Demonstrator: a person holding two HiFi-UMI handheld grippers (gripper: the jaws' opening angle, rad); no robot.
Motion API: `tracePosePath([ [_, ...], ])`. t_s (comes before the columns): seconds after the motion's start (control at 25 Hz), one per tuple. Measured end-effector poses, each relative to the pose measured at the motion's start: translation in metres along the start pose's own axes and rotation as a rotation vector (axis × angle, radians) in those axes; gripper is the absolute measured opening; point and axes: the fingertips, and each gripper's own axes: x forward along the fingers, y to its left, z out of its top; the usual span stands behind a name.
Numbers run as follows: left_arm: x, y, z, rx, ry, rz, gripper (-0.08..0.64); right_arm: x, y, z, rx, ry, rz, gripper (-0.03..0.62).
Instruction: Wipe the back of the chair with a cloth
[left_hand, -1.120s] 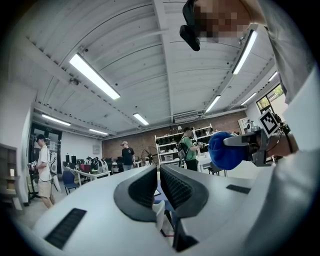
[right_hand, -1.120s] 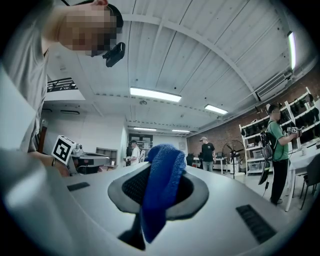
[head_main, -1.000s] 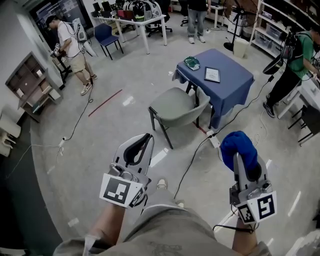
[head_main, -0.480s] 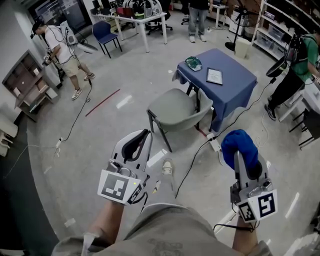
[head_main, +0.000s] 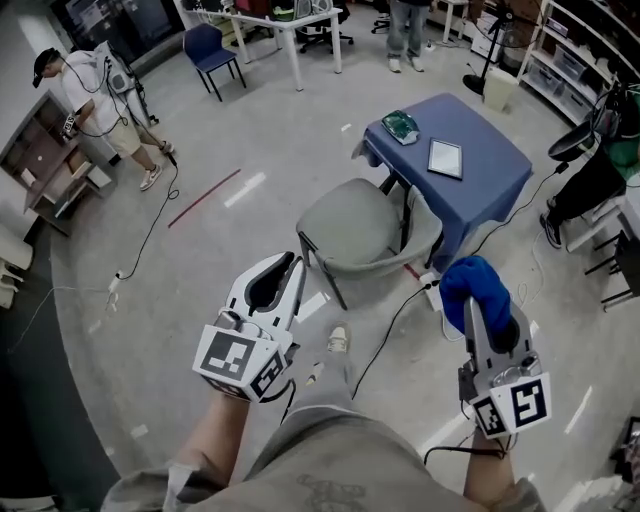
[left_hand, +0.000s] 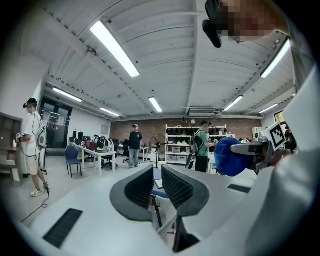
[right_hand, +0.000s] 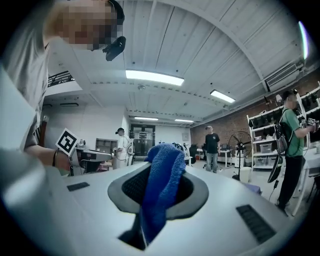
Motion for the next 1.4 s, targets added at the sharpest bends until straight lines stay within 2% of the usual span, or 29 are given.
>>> tracePosePath([
  [0.08, 0.023, 0.017, -0.010, -0.022, 0.040, 0.001, 0.121, 0.026, -0.010, -0.007, -0.002, 0.025, -0.004, 0.081],
  [0.24, 0.069, 0.052, -0.032, -0.058, 0.111, 0.001, 0.172, 0.079, -0.032, -0.024, 0.007, 0.072, -0.018, 0.081],
  [0.52, 0.145, 0.122, -0.077, -0.126, 0.236, 0.016, 0.216, 0.177, -0.065, -0.055, 0.008, 0.156, -0.036, 0.081],
  [0.76, 0.192, 0.171, -0.135, -0.227, 0.368, 0.033, 0.233, 0.243, -0.095, -0.090, 0.005, 0.240, -0.066, 0.081],
  [0.96, 0.213, 0.192, -0.189, -0.319, 0.477, 0.037, 0.244, 0.280, -0.117, -0.117, -0.009, 0.307, -0.081, 0.081],
  [1.16, 0.224, 0.202, -0.234, -0.362, 0.564, 0.064, 0.252, 0.304, -0.136, -0.144, -0.016, 0.374, -0.073, 0.081],
  [1.4, 0.227, 0.203, -0.281, -0.428, 0.648, 0.140, 0.253, 0.323, -0.161, -0.182, -0.008, 0.470, -0.027, 0.081],
])
